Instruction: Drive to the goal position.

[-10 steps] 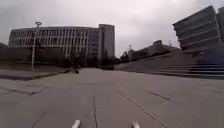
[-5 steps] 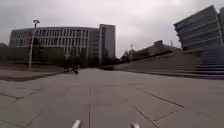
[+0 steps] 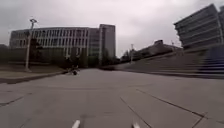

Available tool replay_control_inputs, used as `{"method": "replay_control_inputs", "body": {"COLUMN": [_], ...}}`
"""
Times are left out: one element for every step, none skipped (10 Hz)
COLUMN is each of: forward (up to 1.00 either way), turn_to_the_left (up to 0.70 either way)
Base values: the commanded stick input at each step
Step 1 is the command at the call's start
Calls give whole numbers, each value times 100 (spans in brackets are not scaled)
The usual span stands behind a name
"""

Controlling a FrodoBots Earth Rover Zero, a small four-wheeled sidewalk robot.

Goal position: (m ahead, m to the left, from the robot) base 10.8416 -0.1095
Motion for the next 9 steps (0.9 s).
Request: {"method": "replay_control_inputs", "body": {"forward": [85, 85, 85, 85, 85, 85, 85, 85, 85], "turn_to_the_left": [0, 0, 0, 0, 0, 0, 0, 0, 0]}}
